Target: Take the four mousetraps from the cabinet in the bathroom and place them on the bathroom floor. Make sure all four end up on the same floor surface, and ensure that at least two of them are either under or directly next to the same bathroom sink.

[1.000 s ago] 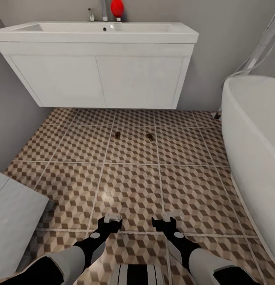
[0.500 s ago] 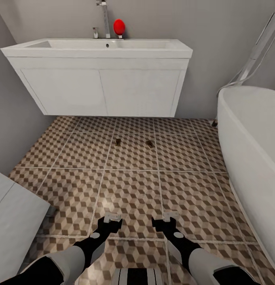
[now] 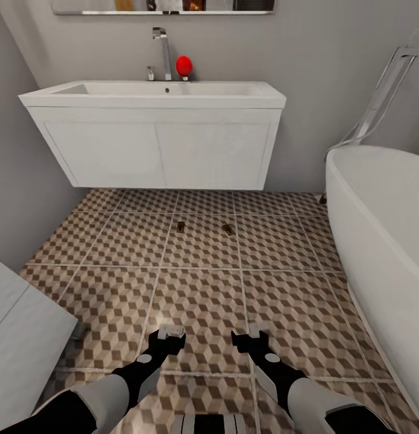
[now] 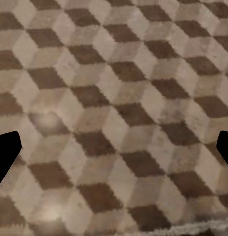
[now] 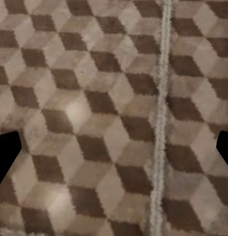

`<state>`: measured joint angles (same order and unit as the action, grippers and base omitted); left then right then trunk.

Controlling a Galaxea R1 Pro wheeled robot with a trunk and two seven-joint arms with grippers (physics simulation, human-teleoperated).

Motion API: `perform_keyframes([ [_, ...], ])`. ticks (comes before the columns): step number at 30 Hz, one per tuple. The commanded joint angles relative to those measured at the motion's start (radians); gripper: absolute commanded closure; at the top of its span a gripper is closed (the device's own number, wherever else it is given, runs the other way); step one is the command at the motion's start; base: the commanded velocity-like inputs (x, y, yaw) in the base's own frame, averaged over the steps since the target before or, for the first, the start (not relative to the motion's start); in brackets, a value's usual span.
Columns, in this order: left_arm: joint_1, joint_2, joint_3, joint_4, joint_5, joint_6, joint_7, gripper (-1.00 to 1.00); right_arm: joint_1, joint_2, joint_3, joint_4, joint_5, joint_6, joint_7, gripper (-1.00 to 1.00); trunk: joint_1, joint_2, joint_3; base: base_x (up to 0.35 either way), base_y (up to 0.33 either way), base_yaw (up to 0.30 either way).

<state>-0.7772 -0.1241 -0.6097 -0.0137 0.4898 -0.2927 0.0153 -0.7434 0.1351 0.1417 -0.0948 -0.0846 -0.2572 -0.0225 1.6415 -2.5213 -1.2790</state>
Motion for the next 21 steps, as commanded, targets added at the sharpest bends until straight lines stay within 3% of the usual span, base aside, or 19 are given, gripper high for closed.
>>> perform_keyframes([
  [1, -0.001, 0.0, -0.009, 0.001, 0.007, -0.003, 0.002, -1.0, -0.001, 0.0, 0.008, 0.001, -0.009, -0.003, -0.003, -1.0, -0.001, 0.0, 0.003, 0.0, 0.0, 0.0],
  [21, -0.001, 0.001, -0.009, 0.001, 0.008, -0.003, 0.0, -1.0, -0.001, 0.0, 0.009, 0.001, -0.005, 0.006, -0.017, -1.0, -0.01, 0.005, 0.081, 0.0, 0.0, 0.0],
])
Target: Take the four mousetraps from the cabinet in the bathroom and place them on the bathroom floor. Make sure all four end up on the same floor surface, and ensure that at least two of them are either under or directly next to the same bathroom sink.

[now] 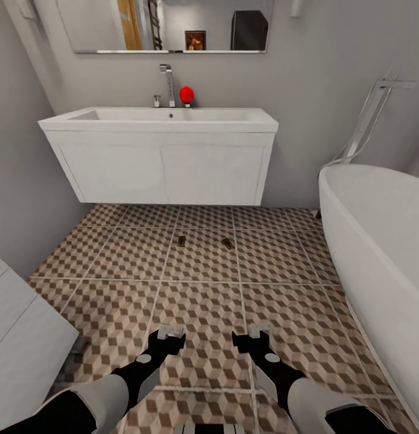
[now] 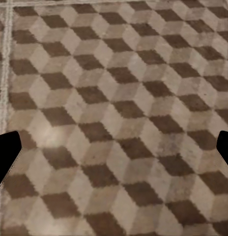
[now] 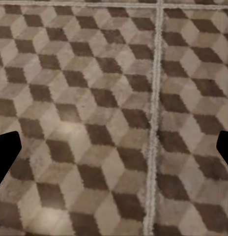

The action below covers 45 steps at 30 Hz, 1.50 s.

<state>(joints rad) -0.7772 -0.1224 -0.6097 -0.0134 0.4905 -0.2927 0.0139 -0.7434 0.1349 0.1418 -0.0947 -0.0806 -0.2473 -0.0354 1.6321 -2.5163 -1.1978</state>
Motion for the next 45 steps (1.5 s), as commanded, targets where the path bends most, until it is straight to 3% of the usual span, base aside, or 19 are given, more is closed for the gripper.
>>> perform_keyframes([
  [1, -0.001, 0.0, -0.009, 0.001, 0.007, -0.003, 0.001, -1.0, -0.001, 0.0, 0.009, 0.001, -0.009, -0.003, -0.004, -1.0, -0.001, 0.0, 0.003, 0.0, 0.0, 0.0],
  [16, -0.001, 0.001, -0.008, 0.004, 0.043, -0.003, 0.0, -1.0, -0.001, -0.006, 0.007, 0.01, -0.018, -0.003, -0.005, -1.0, -0.007, 0.004, 0.061, 0.0, 0.0, 0.0],
  [28, 0.0, 0.004, -0.007, 0.008, 0.051, -0.003, -0.004, -1.0, -0.001, -0.013, 0.008, 0.018, -0.016, -0.003, -0.005, -1.0, -0.013, 0.006, 0.108, 0.0, 0.0, 0.0],
  [35, 0.002, 0.039, -0.006, 0.009, 0.068, 0.01, -0.005, -1.0, -0.001, -0.016, 0.008, 0.022, -0.016, -0.003, -0.004, -1.0, -0.016, 0.008, 0.135, 0.0, 0.0, 0.0],
  [45, -0.002, 0.075, -0.005, 0.009, 0.143, 0.017, -0.007, -1.0, -0.001, -0.017, 0.009, 0.063, -0.015, -0.006, -0.004, -1.0, -0.02, 0.01, 0.173, 0.0, 0.0, 0.0],
])
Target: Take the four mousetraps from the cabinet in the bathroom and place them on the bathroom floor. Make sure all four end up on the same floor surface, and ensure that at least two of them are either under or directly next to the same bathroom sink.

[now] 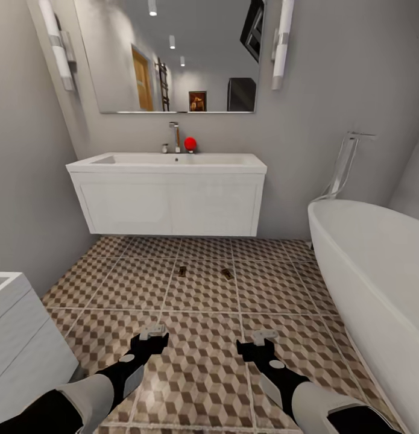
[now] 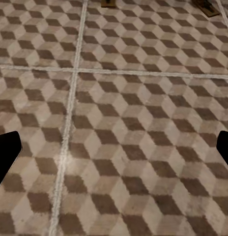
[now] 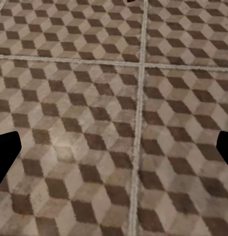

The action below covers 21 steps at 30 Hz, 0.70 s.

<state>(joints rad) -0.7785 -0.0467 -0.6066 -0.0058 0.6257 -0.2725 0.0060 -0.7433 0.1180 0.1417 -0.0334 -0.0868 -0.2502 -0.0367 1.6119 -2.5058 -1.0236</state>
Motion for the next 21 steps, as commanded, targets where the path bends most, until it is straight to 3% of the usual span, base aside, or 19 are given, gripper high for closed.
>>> perform_keyframes([
  [1, -0.001, 0.001, -0.009, 0.001, 0.012, -0.003, 0.001, -1.0, -0.001, 0.0, 0.009, 0.006, -0.009, -0.004, -0.003, -1.0, -0.001, 0.0, 0.003, 0.0, 0.0, 0.0],
  [11, -0.002, 0.034, -0.009, 0.001, 0.032, -0.002, 0.0, -1.0, 0.001, -0.008, 0.008, 0.049, -0.009, -0.005, -0.003, -1.0, -0.005, 0.002, 0.042, 0.0, 0.0, 0.0],
  [21, 0.002, 0.058, -0.009, 0.001, 0.04, -0.001, 0.001, -1.0, 0.007, -0.08, 0.009, 0.063, -0.013, 0.001, -0.003, -1.0, -0.01, 0.005, 0.08, 0.0, 0.0, 0.0],
])
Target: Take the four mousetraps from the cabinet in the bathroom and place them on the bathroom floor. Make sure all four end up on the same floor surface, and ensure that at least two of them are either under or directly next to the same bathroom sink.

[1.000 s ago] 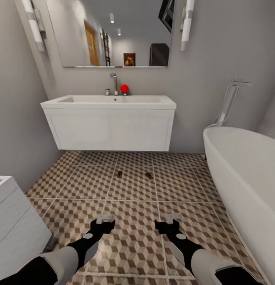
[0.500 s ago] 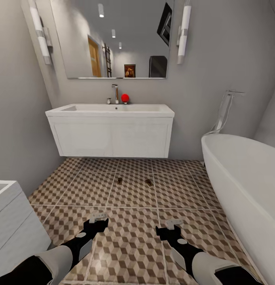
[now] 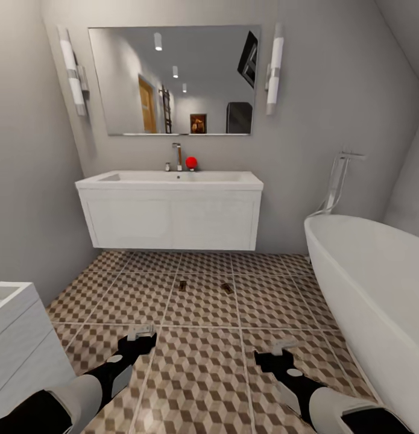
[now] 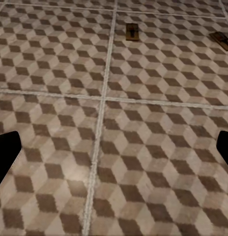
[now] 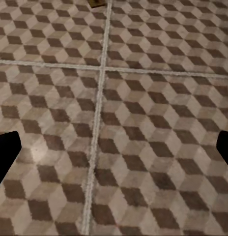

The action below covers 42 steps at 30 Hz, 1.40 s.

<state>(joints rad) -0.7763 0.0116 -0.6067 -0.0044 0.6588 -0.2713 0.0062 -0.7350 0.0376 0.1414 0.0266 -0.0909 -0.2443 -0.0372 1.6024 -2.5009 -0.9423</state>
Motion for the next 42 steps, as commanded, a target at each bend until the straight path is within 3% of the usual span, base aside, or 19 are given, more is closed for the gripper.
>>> perform_keyframes([
  [1, 0.0, 0.001, -0.008, 0.0, 0.007, -0.001, 0.001, -1.0, -0.002, -0.008, 0.009, 0.003, -0.009, -0.005, -0.002, -1.0, -0.001, 0.0, 0.003, 0.0, 0.0, 0.0],
  [5, 0.003, 0.002, -0.009, 0.0, 0.008, 0.003, 0.001, -1.0, -0.005, -0.038, 0.009, 0.005, -0.01, -0.004, -0.001, -1.0, -0.002, 0.001, 0.018, 0.0, 0.0, 0.0],
  [9, 0.01, 0.001, -0.009, 0.0, 0.007, 0.024, 0.001, -1.0, -0.006, -0.058, 0.009, 0.005, -0.011, -0.003, -0.001, -1.0, -0.018, 0.029, 0.031, 0.0, 0.0, 0.0],
  [23, 0.123, -0.005, -0.008, 0.0, 0.01, 0.077, 0.003, -1.0, 0.043, -0.091, 0.009, 0.006, -0.011, -0.001, 0.002, -1.0, -0.071, 0.127, 0.075, 0.0, 0.0, 0.0],
  [28, 0.166, -0.005, -0.008, 0.0, 0.036, 0.078, 0.003, -1.0, 0.07, -0.093, 0.009, 0.006, -0.01, 0.001, 0.005, -1.0, -0.091, 0.162, 0.091, 0.0, 0.0, 0.0],
  [31, 0.192, -0.004, -0.008, 0.0, 0.069, 0.077, 0.003, -1.0, 0.079, -0.094, 0.009, 0.006, -0.01, 0.007, 0.005, -1.0, -0.102, 0.183, 0.1, 0.0, 0.0, 0.0],
  [37, 0.209, -0.002, -0.008, 0.0, 0.113, 0.077, 0.003, -1.0, 0.084, -0.094, 0.009, 0.006, -0.01, 0.019, 0.005, -1.0, -0.125, 0.225, 0.119, 0.0, 0.0, 0.0],
  [42, 0.213, -0.001, -0.008, 0.0, 0.129, 0.077, 0.003, -1.0, 0.086, -0.094, 0.009, 0.006, -0.01, 0.022, 0.005, -1.0, -0.144, 0.26, 0.134, 0.0, 0.0, 0.0],
])
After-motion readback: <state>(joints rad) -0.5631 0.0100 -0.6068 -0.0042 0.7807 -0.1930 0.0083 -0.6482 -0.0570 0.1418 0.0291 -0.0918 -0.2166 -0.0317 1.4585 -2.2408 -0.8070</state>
